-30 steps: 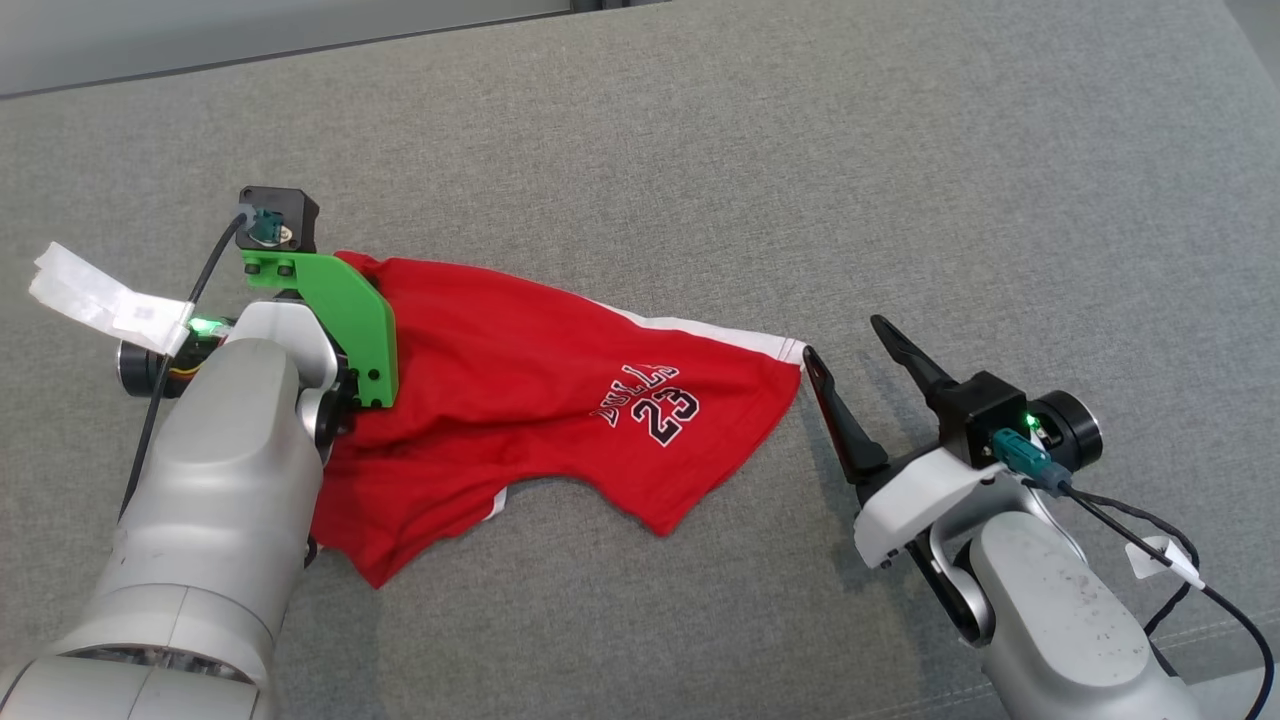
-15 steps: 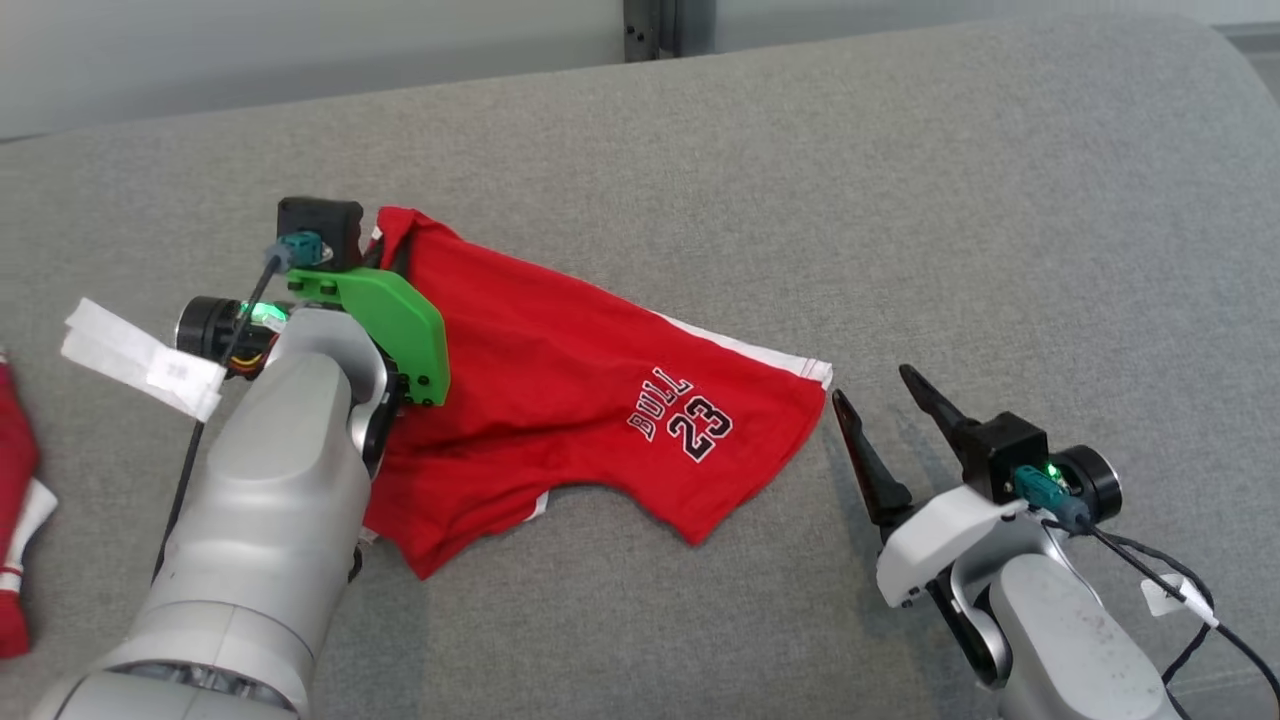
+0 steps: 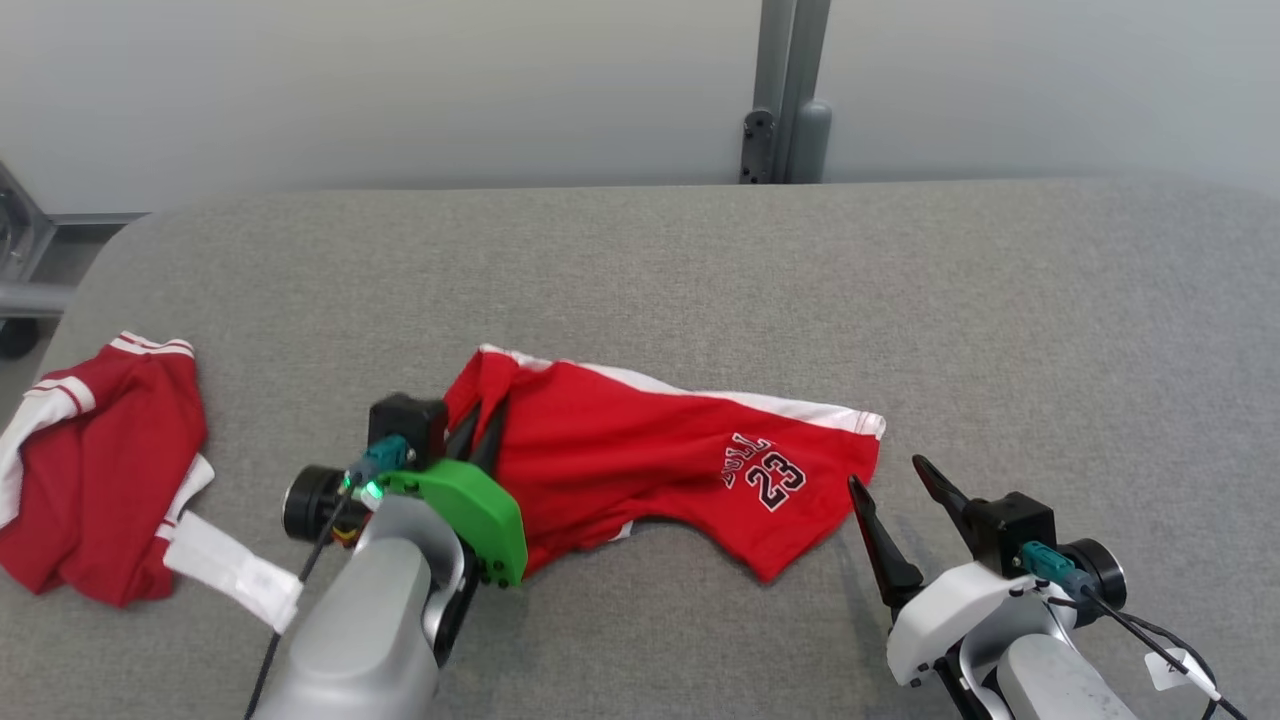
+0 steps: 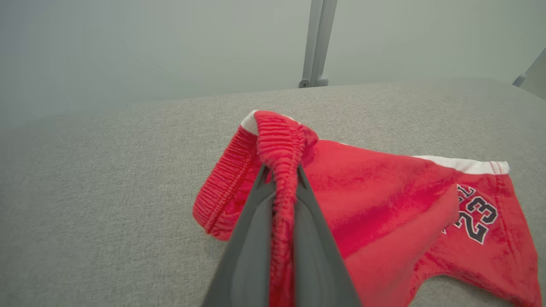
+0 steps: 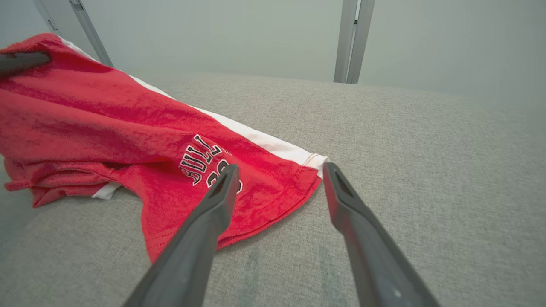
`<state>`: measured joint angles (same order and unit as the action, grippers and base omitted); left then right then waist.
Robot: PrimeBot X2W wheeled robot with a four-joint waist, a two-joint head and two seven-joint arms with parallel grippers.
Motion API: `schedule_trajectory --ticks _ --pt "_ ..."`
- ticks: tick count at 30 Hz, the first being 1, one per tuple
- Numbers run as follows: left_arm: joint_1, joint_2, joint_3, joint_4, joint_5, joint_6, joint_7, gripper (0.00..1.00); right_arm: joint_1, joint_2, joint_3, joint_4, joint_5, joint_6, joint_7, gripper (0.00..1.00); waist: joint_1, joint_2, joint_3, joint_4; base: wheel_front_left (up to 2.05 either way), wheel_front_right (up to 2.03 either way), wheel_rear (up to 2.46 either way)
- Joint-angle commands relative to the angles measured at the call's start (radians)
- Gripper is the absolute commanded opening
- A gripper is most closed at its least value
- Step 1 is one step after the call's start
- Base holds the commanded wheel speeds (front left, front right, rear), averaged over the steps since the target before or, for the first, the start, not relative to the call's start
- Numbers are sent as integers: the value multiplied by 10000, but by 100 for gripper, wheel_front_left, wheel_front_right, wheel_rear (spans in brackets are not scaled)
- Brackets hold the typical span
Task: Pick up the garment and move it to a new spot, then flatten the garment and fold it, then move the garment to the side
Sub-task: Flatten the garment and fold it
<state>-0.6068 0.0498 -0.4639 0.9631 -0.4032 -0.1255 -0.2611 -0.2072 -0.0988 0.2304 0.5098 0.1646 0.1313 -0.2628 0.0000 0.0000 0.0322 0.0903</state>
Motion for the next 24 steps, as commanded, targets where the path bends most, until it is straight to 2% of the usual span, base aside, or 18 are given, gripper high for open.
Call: schedule_trajectory --ticks 1,4,7,8,10,19,24 --pt "481 19 14 -242 -39 105 -44 0 135 9 4 2 39 -10 -30 100 0 0 -500 499 0 0 0" --pt "1549 219 37 -861 103 281 -40 0 227 42 14 -14 46 -8 -30 100 0 0 -552 518 0 0 0" --pt "2398 368 136 -1214 112 413 -30 19 233 60 63 -6 56 -10 -30 100 0 0 -567 473 0 0 0" --pt "2632 408 287 -1387 61 531 -32 49 239 61 71 5 74 -8 -30 100 0 0 -563 453 0 0 0" --pt "3088 518 492 -1447 -38 685 -31 99 230 59 125 28 87 -10 -30 100 0 0 -540 391 0 0 0" --pt "4333 606 1839 -2464 191 1181 -33 100 84 79 310 83 173 -8 -30 100 0 0 -369 9 0 0 0" --pt "4847 466 2830 -3713 586 1284 -32 100 96 152 97 -69 113 -8 -30 100 0 0 -350 -250 0 0 0"
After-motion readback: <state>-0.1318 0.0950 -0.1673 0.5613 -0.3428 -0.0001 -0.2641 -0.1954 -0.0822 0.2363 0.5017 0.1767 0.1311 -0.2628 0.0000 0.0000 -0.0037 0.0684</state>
